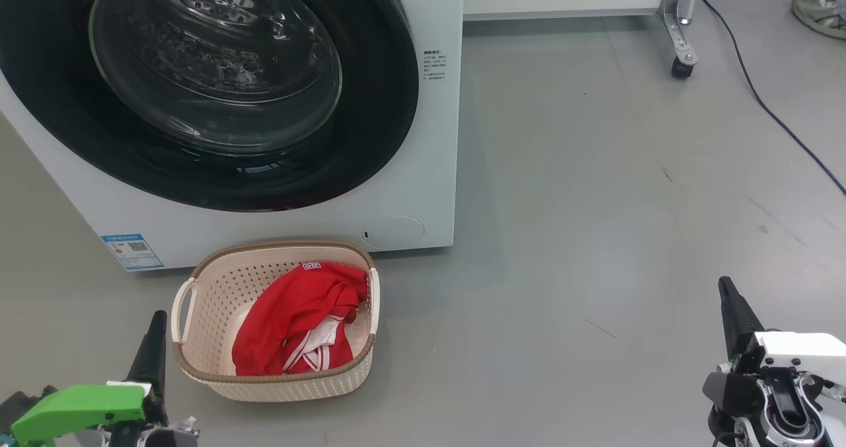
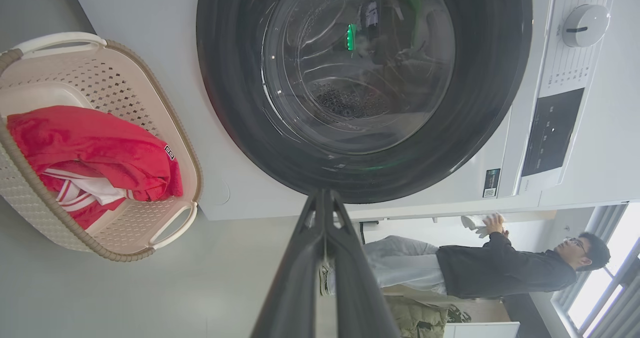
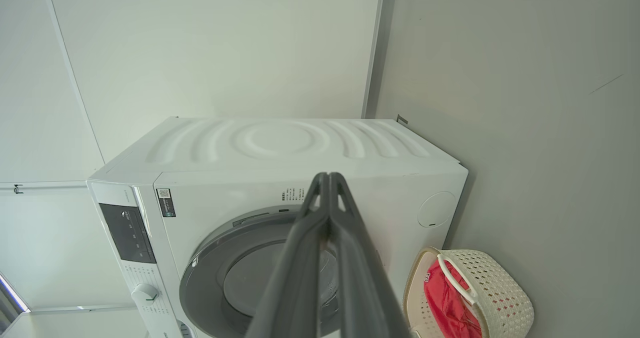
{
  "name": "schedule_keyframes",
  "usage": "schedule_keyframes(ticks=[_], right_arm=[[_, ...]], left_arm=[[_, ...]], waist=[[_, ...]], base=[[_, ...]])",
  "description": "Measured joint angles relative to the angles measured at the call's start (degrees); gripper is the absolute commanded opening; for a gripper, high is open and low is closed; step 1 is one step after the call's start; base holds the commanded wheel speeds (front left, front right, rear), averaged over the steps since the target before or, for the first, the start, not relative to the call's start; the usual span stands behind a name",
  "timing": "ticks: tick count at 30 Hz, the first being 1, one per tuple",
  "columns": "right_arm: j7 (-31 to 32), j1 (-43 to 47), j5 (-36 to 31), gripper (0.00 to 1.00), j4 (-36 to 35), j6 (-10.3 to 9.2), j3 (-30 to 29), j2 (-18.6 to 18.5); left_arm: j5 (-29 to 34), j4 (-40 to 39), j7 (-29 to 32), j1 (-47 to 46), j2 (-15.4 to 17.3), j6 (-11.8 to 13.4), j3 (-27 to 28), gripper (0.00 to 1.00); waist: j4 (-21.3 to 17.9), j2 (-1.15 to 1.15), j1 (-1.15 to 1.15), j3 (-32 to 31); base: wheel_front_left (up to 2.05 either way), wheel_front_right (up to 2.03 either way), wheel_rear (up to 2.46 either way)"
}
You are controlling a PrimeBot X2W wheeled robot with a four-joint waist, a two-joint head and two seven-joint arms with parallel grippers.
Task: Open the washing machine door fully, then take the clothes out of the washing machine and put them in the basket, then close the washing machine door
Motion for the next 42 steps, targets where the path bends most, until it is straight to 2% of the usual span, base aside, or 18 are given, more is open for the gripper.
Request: schedule_keyframes(ticks=[42], right_arm=[[0.1, -0.2, 0.2, 0.0, 0.5, 0.09, -0.2, 0.0]], left_arm=[[-0.4, 0.4, 0.0, -0.1, -0.1, 0.0, 0.1, 0.0]], waist=[[0.0, 0.0, 0.0, 0.0]], base=[[0.0, 0.0, 0.0]])
